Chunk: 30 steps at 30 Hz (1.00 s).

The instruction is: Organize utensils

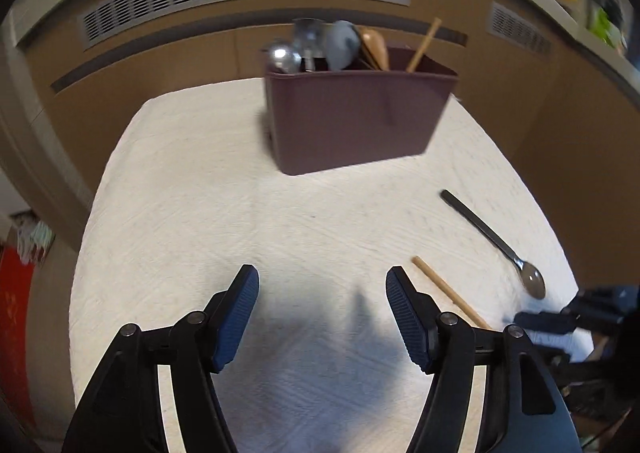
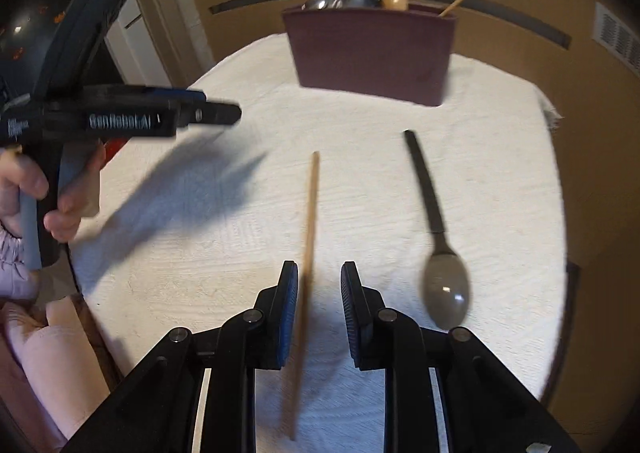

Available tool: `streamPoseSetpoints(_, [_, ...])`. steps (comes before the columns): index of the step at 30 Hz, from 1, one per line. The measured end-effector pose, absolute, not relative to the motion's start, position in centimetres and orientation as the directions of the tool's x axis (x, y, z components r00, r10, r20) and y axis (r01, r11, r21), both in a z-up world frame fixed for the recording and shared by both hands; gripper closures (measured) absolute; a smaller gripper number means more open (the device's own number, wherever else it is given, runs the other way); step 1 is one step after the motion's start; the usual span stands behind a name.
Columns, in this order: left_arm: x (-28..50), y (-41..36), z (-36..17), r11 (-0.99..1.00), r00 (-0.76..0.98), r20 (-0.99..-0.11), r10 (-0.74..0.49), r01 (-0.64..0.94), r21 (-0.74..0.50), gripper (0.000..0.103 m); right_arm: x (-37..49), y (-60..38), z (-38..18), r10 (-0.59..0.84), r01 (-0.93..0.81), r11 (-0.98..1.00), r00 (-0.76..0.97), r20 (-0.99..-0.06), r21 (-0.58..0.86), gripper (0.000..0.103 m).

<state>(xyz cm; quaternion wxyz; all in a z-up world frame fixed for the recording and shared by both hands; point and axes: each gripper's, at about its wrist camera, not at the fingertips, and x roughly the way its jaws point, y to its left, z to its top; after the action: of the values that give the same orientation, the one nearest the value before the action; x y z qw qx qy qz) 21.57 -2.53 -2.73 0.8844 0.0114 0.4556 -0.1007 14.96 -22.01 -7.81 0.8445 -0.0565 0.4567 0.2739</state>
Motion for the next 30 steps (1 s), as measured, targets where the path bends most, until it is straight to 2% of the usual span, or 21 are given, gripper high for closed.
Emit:
streamPoseSetpoints(3, [21.6,-2.1,-2.7,0.981,0.568,-0.806,-0.165,0.182,-0.073,0.036,15.1,-20.3,-8.7,0.375,-0.529,0.841,0.423,-0.825,0.112,0.083])
streamPoseSetpoints(6, [21.4,-2.4,-3.0,0.978,0.564,-0.807,-0.174,0.192,-0.076,0.036,15.3,-18.8,-8.8,0.32,-0.531,0.847,0.459,-0.829,0.033,0.098])
streamPoseSetpoints(14, [21.5,-2.0,-3.6,0.983,0.555,-0.819,-0.146,0.172,-0.059,0.036,22.4,-18.2,-6.4,0.435,-0.434,0.872,0.474,-0.765,0.226,0.099])
streamPoseSetpoints(17, [21.4,-1.7,-3.9,0.984,0.546,-0.826,-0.139,0.17,-0.054,0.036,23.9,-18.0,-6.2,0.422,-0.433,0.876,0.474,-0.773,0.212,0.098])
streamPoseSetpoints(18, [21.3,-1.8,-4.1,0.983,0.544,-0.828,-0.139,0.174,-0.051,0.036,24.0,-18.1,-6.2,0.392,-0.435,0.884,0.493,-0.777,0.171,0.096])
streamPoseSetpoints(20, [21.3,-2.4,-4.4,0.981,0.533,-0.833,-0.148,0.188,-0.054,0.036,23.7,-18.8,-6.2,0.297,-0.429,0.902,0.543,-0.785,0.045,0.08])
streamPoseSetpoints(22, [21.2,-3.1,-4.6,0.977,0.524,-0.836,-0.161,0.206,-0.059,0.036,23.1,-20.3,-6.6,0.226,-0.399,0.916,0.574,-0.787,-0.029,0.048])
streamPoseSetpoints(23, [21.1,-3.5,-4.7,0.975,0.52,-0.838,-0.165,0.215,-0.058,0.036,22.7,-21.3,-6.9,0.203,-0.381,0.923,0.58,-0.789,-0.043,0.044])
streamPoseSetpoints(28, [20.7,-6.0,-5.2,0.961,0.491,-0.852,-0.183,0.271,-0.05,0.036,21.0,-24.5,-9.0,0.165,-0.356,0.933,0.533,-0.83,-0.043,0.042])
streamPoseSetpoints(30, [20.4,-7.0,-5.2,0.955,0.481,-0.857,-0.185,0.293,-0.042,0.036,20.1,-25.3,-9.6,0.184,-0.351,0.936,0.534,-0.825,-0.018,0.045])
